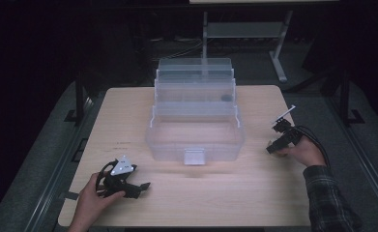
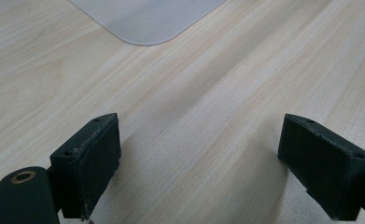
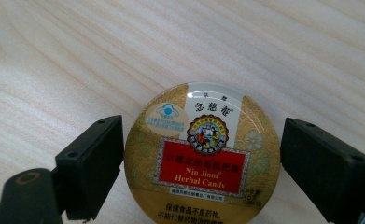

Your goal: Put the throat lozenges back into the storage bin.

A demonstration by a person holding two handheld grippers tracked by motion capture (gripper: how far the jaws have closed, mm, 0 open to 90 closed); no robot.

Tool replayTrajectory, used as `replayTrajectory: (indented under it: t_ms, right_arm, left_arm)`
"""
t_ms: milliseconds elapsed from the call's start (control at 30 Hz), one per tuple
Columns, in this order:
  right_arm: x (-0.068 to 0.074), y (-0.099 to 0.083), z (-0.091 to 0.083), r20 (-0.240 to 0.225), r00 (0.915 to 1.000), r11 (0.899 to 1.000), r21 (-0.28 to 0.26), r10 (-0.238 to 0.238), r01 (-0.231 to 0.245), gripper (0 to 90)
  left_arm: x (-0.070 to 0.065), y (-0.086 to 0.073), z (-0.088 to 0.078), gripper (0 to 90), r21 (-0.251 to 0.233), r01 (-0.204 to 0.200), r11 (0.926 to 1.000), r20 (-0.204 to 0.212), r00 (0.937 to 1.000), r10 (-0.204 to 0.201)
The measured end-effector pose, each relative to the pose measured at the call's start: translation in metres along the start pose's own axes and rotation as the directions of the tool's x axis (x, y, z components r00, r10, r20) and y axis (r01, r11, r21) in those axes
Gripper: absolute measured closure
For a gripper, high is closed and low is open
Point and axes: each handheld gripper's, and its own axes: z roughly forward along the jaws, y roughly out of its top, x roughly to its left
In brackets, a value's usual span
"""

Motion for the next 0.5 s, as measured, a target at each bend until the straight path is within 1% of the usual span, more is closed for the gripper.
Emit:
replayTrajectory:
  t_ms: [200,500]
  right_arm:
    - [0.0,0.0004,0.0014,-0.003,1.0,1.0,0.01,0.001,-0.001,14.6]
    - [-0.0002,0.0005,0.001,-0.005,1.0,1.0,0.01,0.003,-0.003,19.0]
  left_arm:
    - [0.0,0.0,0.0,12.2,0.0,0.0,1.0,0.0,1.0,0.0]
    - [0.0,0.0,0.0,12.2,0.0,0.0,1.0,0.0,1.0,0.0]
